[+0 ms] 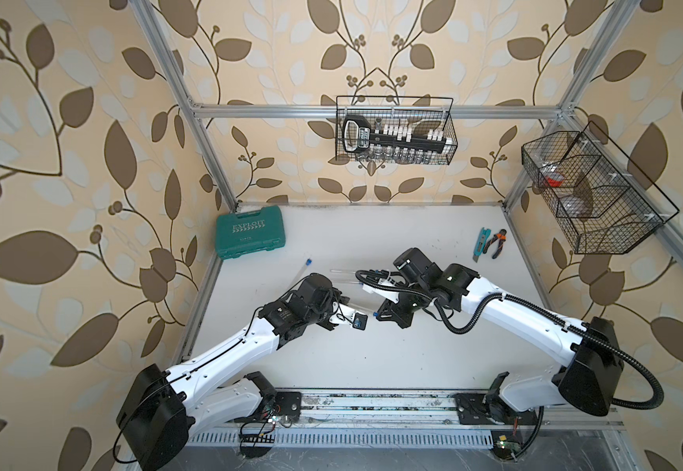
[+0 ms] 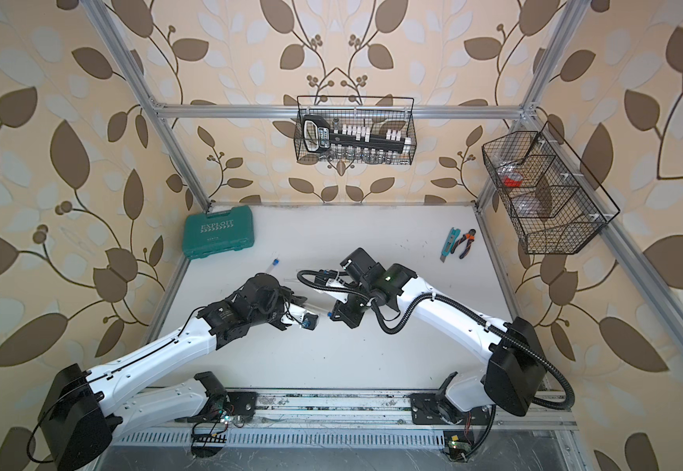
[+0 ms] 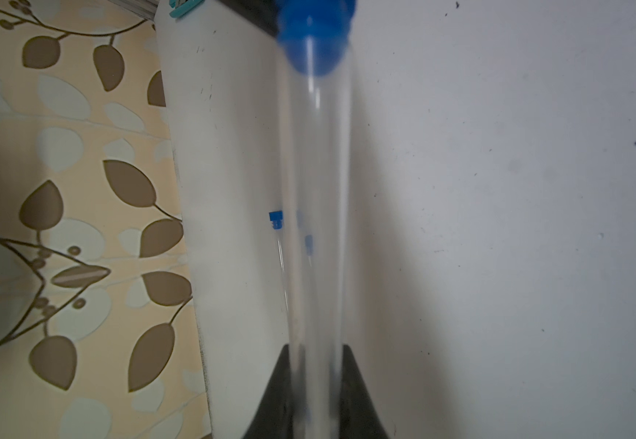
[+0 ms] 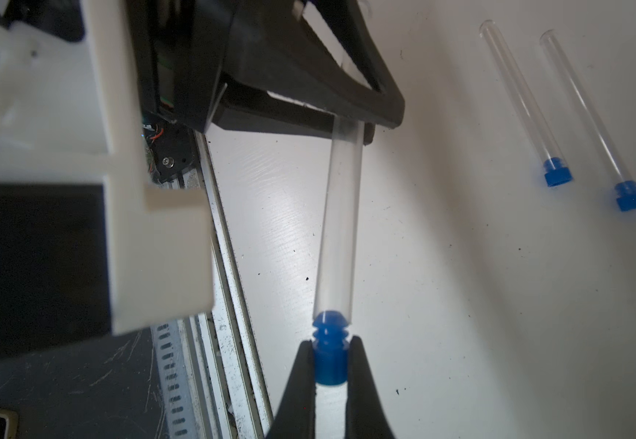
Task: Insert stoppers into test tubes
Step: Insert the stopper into the test tube.
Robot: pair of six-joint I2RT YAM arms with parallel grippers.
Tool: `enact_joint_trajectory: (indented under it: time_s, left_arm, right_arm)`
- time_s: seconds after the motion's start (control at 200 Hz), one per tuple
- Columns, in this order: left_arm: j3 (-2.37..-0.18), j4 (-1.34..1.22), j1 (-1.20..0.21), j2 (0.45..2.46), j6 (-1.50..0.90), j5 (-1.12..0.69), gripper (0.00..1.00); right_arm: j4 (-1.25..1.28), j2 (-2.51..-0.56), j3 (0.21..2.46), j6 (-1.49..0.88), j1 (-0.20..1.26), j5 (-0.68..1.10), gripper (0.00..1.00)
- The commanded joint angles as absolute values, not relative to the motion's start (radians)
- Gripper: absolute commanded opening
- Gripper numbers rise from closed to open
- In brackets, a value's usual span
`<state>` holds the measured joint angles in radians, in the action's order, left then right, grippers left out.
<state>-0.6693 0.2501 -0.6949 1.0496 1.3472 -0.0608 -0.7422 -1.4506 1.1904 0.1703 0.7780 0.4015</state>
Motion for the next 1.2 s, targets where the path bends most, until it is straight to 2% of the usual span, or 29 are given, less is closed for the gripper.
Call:
enact_joint_trajectory:
  time_s: [0.0, 0.195, 0.375, 0.66, 1.195]
  left_arm:
    - [-0.683, 0.213, -0.746, 1.025, 1.393, -0.100, 0.00]
    - [-0.721, 0.244, -0.764, 1.017, 1.360, -0.139, 0.00]
    - [-0.817, 0.424, -0.765, 1.040, 1.258, -0.318, 0.00]
    - [-0.871, 0.481, -0.766, 1.045, 1.173, -0.482, 0.00]
    - [-0.939, 0.453, -0.769, 1.066, 1.154, -0.610, 0.00]
  right_arm:
    - [-0.656, -1.479, 1.267, 0.127, 0.784, 0.420, 0.03]
    - [-0.556, -1.488, 1.302, 0.050, 0.784, 0.462, 0.00]
    - [-0.494, -1.501, 1.325, 0.012, 0.784, 0.465, 0.00]
    - [-0.448, -1.489, 1.331, 0.042, 0.789, 0.492, 0.00]
    - [-0.400, -1.523, 1.360, 0.066, 0.805, 0.518, 0.00]
